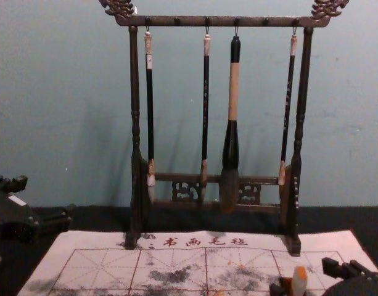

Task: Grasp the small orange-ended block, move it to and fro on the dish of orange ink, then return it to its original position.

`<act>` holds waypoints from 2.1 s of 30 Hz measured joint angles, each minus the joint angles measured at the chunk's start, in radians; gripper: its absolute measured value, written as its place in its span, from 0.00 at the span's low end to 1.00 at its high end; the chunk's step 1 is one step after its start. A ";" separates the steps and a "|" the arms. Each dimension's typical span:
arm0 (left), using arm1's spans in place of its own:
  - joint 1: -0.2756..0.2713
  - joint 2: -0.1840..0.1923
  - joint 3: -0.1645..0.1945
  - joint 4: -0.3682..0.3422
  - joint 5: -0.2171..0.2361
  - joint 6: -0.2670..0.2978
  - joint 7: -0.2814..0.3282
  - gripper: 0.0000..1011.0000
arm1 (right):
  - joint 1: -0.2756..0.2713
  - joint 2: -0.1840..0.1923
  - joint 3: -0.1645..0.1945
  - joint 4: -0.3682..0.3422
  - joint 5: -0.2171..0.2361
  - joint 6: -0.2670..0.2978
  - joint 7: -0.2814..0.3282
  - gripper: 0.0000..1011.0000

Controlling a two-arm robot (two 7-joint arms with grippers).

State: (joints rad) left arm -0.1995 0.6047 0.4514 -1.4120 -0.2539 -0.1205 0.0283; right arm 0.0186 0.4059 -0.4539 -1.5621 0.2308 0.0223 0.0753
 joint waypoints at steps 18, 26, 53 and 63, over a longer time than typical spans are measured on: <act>0.000 0.000 0.000 0.000 0.000 0.000 0.000 0.99 | -0.009 -0.045 0.034 0.008 -0.032 0.006 -0.001 0.99; 0.000 0.000 0.000 0.000 0.000 0.000 0.000 0.99 | -0.009 -0.045 0.034 0.008 -0.032 0.006 -0.002 0.99; 0.000 0.000 0.000 0.000 0.000 0.000 0.000 0.99 | -0.008 -0.043 0.032 0.007 -0.029 0.005 -0.004 0.30; 0.000 0.000 0.000 0.000 0.000 0.000 0.000 0.99 | -0.008 -0.043 0.032 0.007 -0.028 0.004 -0.004 0.14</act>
State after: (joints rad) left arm -0.1995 0.6047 0.4514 -1.4119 -0.2539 -0.1205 0.0283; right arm 0.0107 0.3629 -0.4218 -1.5549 0.2024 0.0268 0.0712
